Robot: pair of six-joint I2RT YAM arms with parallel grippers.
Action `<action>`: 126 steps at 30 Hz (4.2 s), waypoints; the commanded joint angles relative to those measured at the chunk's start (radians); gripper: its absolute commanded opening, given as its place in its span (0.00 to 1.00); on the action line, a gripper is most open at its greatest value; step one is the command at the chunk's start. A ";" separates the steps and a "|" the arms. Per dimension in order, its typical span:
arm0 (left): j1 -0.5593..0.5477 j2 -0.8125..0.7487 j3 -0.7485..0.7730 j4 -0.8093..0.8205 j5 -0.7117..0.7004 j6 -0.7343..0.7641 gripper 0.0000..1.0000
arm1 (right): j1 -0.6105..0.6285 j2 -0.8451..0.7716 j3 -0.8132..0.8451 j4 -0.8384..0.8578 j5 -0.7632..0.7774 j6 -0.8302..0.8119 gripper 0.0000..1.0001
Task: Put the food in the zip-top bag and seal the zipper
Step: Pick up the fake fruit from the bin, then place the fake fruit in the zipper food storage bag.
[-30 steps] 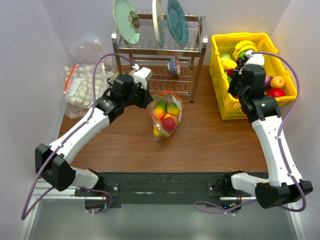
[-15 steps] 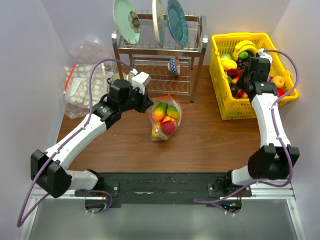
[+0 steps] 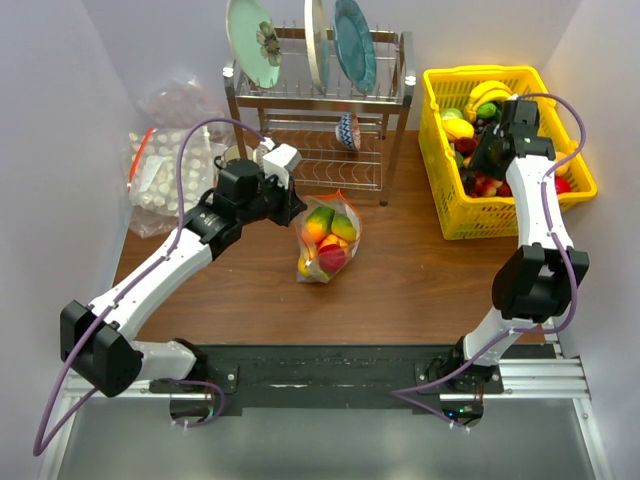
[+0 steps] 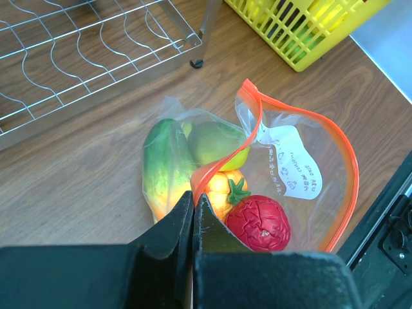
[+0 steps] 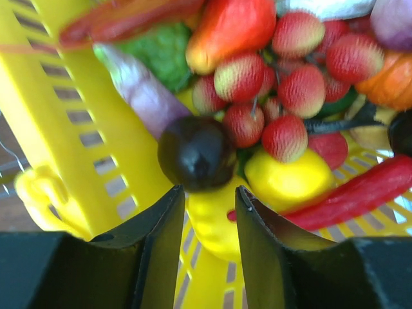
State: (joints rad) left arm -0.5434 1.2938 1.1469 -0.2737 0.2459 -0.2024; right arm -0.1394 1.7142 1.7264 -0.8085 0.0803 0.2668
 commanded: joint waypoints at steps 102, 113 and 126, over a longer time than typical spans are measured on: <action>0.011 0.010 0.000 0.054 -0.014 -0.017 0.00 | 0.576 -0.455 -0.361 0.291 -0.537 0.055 0.44; -0.001 0.045 0.074 0.011 0.024 -0.048 0.00 | 0.805 -0.416 -0.449 0.440 -0.407 0.094 0.44; -0.007 0.055 0.076 0.027 0.142 -0.135 0.00 | 0.897 -0.257 -0.369 0.324 -0.027 0.089 0.52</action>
State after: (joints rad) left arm -0.5465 1.3445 1.1839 -0.2794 0.3176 -0.2859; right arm 0.7494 1.4643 1.3258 -0.4789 -0.1287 0.3344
